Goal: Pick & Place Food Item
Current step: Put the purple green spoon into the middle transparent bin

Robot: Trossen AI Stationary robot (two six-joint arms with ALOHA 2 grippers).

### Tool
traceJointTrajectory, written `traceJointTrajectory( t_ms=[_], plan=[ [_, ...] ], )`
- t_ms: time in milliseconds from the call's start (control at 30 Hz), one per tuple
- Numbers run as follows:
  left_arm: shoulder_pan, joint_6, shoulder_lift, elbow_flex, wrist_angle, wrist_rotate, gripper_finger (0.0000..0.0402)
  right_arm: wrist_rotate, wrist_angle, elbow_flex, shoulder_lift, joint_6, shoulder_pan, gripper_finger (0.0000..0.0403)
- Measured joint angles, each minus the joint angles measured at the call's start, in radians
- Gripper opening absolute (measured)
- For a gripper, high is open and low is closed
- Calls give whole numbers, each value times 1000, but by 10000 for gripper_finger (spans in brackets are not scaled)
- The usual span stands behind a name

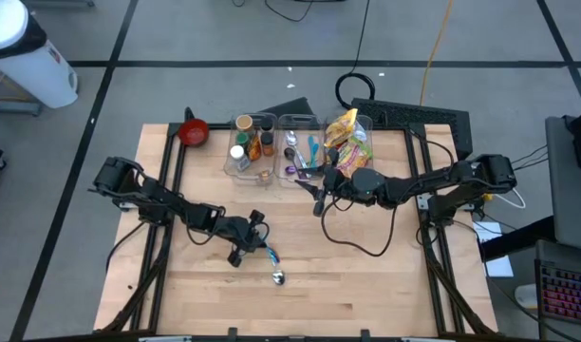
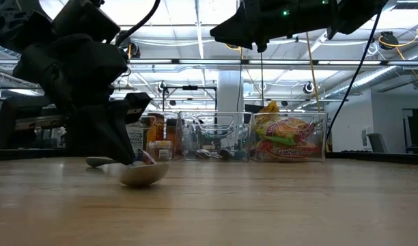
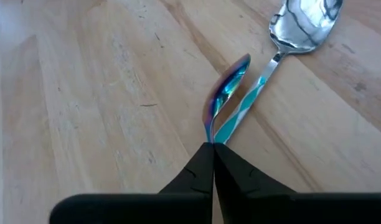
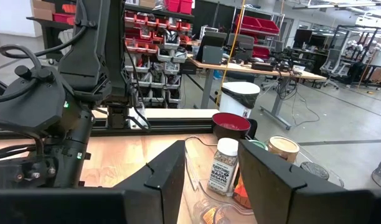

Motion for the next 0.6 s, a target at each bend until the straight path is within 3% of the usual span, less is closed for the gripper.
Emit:
traceJointTrajectory(
  t_ms=[600],
  plan=[
    [3, -15, -36, -1, 36, -19, 4, 0, -1, 0, 0, 0, 0, 139]
  ],
)
